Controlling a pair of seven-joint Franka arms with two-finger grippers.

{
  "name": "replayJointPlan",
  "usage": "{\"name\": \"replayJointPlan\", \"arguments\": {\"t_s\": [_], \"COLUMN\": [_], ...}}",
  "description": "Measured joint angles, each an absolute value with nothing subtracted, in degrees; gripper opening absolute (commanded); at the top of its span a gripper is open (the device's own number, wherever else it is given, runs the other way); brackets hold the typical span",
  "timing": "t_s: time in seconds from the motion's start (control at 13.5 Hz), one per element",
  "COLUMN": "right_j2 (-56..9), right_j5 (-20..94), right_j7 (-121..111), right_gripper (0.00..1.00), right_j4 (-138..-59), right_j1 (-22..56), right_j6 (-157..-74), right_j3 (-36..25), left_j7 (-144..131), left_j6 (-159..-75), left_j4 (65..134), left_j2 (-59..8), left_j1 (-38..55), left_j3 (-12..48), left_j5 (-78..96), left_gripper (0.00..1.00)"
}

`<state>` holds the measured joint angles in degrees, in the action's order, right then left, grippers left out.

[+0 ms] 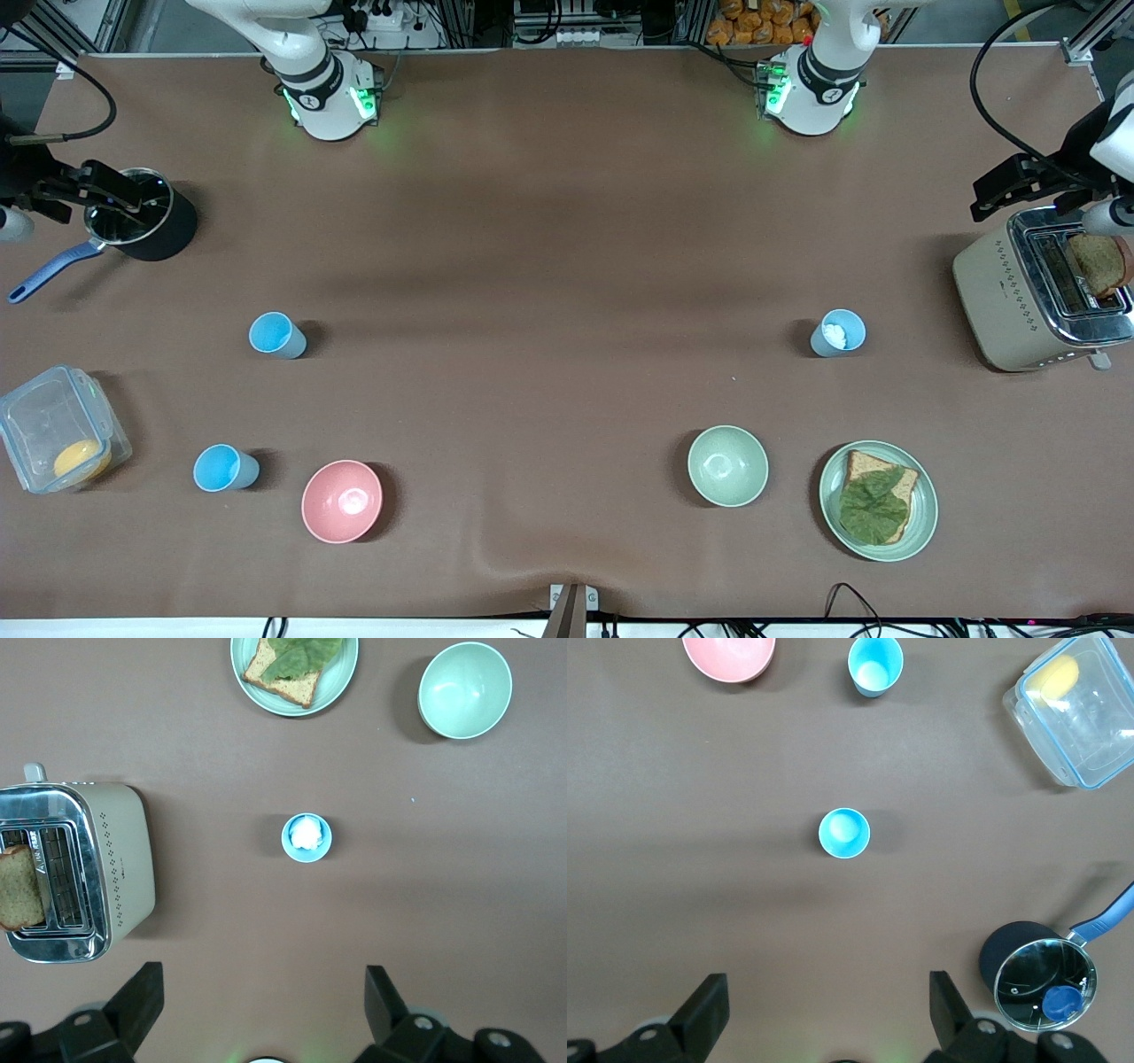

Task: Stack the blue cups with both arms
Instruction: 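Reach the right gripper to one blue cup while the left gripper reaches another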

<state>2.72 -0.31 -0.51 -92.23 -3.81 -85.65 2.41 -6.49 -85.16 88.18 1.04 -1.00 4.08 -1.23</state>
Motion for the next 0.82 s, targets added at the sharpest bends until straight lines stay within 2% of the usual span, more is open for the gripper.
{"name": "replayJointPlan", "arguments": {"t_s": [0.37, 0.59, 0.82], "right_j2": [2.72, 1.95, -3.39], "right_j5": [-0.31, -0.31, -0.31], "right_j7": [-0.47, -0.48, -0.52], "right_gripper": [1.00, 1.00, 1.00], "right_j4": [-92.21, -92.31, -92.29], "right_j1": [-3.81, -3.80, -3.65], "right_j6": [-85.73, -85.75, -86.00], "right_j3": [2.41, 2.52, 2.89], "left_j7": [-6.48, -6.41, -6.41], "left_j6": [-84.87, -85.40, -95.04], "left_j4": [88.32, 88.97, 94.05], "left_j2": [0.44, -3.56, -8.63], "left_j1": [-1.04, -0.98, -1.02], "left_j3": [4.01, 4.00, 3.99], "left_j5": [-1.22, -1.22, -1.23], "left_gripper": [1.00, 1.00, 1.00]}}
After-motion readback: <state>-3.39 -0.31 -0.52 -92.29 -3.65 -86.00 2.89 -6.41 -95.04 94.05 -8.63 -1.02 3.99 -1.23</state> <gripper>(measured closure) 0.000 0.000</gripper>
